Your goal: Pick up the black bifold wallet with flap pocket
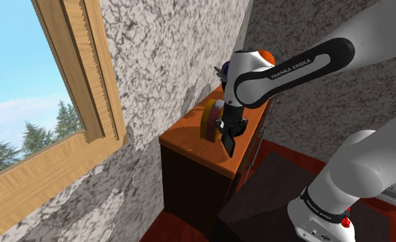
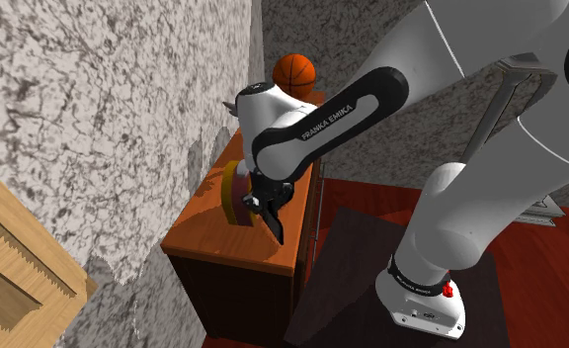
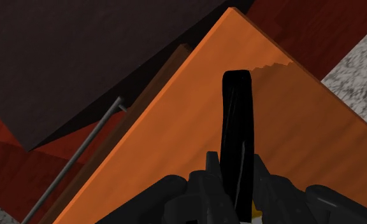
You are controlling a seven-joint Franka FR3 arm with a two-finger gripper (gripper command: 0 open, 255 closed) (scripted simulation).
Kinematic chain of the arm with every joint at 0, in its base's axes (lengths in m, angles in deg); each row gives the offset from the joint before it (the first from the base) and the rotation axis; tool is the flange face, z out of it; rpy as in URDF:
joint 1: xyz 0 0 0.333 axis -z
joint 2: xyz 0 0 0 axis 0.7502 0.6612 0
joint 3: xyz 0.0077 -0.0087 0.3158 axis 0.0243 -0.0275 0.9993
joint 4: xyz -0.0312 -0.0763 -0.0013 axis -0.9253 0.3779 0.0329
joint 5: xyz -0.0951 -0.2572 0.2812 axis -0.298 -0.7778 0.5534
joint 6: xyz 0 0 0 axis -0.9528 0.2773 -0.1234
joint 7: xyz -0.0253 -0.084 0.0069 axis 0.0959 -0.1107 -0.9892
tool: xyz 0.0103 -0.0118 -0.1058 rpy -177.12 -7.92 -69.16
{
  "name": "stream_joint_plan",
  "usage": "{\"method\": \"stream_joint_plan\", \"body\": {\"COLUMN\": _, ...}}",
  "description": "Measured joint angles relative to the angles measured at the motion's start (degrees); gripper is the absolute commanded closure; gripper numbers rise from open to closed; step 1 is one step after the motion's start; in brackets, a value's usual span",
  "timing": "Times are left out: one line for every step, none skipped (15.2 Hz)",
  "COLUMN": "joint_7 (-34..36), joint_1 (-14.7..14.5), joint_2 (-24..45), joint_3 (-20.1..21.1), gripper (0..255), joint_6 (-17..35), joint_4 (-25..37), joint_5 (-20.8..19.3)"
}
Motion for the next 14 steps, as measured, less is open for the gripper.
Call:
{"method": "stream_joint_plan", "body": {"joint_7": -0.06, "joint_1": 0.02, "joint_2": -0.46, "joint_3": -0.11, "gripper": 255, "joint_6": -0.80, "joint_4": 0.30, "joint_5": -0.01}}
{"method": "stream_joint_plan", "body": {"joint_7": 0.01, "joint_1": -0.02, "joint_2": -0.87, "joint_3": -0.12, "gripper": 255, "joint_6": -1.63, "joint_4": 0.72, "joint_5": 0.01}}
{"method": "stream_joint_plan", "body": {"joint_7": -0.09, "joint_1": -0.02, "joint_2": -1.47, "joint_3": -0.25, "gripper": 255, "joint_6": -2.45, "joint_4": 0.93, "joint_5": 0.02}}
{"method": "stream_joint_plan", "body": {"joint_7": 0.00, "joint_1": -0.09, "joint_2": -1.95, "joint_3": -0.26, "gripper": 255, "joint_6": -3.33, "joint_4": 1.32, "joint_5": 0.07}}
{"method": "stream_joint_plan", "body": {"joint_7": -0.05, "joint_1": -0.11, "joint_2": -2.54, "joint_3": -0.36, "gripper": 255, "joint_6": -4.19, "joint_4": 1.59, "joint_5": 0.09}}
{"method": "stream_joint_plan", "body": {"joint_7": 0.04, "joint_1": -0.16, "joint_2": -3.06, "joint_3": -0.38, "gripper": 255, "joint_6": -5.25, "joint_4": 2.15, "joint_5": 0.11}}
{"method": "stream_joint_plan", "body": {"joint_7": 0.07, "joint_1": -0.19, "joint_2": -3.49, "joint_3": -0.43, "gripper": 255, "joint_6": -6.17, "joint_4": 2.64, "joint_5": 0.11}}
{"method": "stream_joint_plan", "body": {"joint_7": -0.01, "joint_1": -0.14, "joint_2": -3.91, "joint_3": -0.57, "gripper": 255, "joint_6": -7.17, "joint_4": 3.21, "joint_5": 0.05}}
{"method": "stream_joint_plan", "body": {"joint_7": 0.00, "joint_1": -0.16, "joint_2": -4.36, "joint_3": -0.64, "gripper": 255, "joint_6": -8.02, "joint_4": 3.61, "joint_5": 0.06}}
{"method": "stream_joint_plan", "body": {"joint_7": -0.07, "joint_1": -0.18, "joint_2": -5.12, "joint_3": -0.79, "gripper": 255, "joint_6": -9.19, "joint_4": 4.04, "joint_5": 0.06}}
{"method": "stream_joint_plan", "body": {"joint_7": -0.12, "joint_1": -0.12, "joint_2": -5.28, "joint_3": -0.89, "gripper": 255, "joint_6": -9.92, "joint_4": 4.60, "joint_5": -0.02}}
{"method": "stream_joint_plan", "body": {"joint_7": -0.15, "joint_1": -0.12, "joint_2": -5.68, "joint_3": -0.99, "gripper": 255, "joint_6": -10.75, "joint_4": 5.02, "joint_5": -0.03}}
{"method": "stream_joint_plan", "body": {"joint_7": -0.09, "joint_1": -0.10, "joint_2": -5.80, "joint_3": -1.02, "gripper": 255, "joint_6": -11.53, "joint_4": 5.68, "joint_5": -0.08}}
{"method": "stream_joint_plan", "body": {"joint_7": -0.12, "joint_1": -0.10, "joint_2": -6.09, "joint_3": -1.09, "gripper": 255, "joint_6": -12.11, "joint_4": 5.96, "joint_5": -0.10}}
